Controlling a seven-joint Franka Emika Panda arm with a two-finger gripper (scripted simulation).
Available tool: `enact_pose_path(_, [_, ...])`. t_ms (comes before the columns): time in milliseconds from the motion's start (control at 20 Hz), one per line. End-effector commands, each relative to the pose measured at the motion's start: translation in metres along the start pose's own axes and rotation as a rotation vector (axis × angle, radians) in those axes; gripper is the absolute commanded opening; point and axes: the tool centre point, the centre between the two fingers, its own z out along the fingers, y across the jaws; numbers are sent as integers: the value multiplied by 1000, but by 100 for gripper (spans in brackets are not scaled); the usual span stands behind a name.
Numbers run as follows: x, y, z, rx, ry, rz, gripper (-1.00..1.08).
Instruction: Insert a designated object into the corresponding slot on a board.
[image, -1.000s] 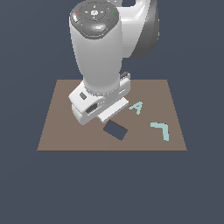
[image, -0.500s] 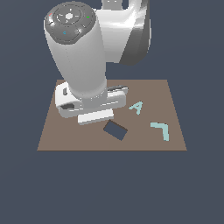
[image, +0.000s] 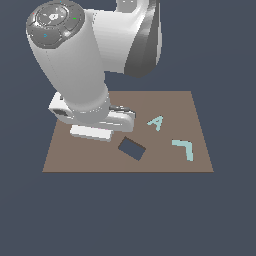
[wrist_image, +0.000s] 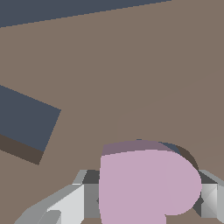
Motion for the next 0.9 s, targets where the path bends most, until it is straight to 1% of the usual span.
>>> enact_pose_path(0, [0,5,0,0,0,73,-100])
enact_pose_path(200, [-2,12,-1,0,0,159,-100])
enact_pose_path(400, [-3,16,-1,0,0,219,-100])
enact_pose_path(600, [-4,18,-1,0,-1,250,-100])
enact_pose_path(850, [-5,18,0,0,-1,252,-100])
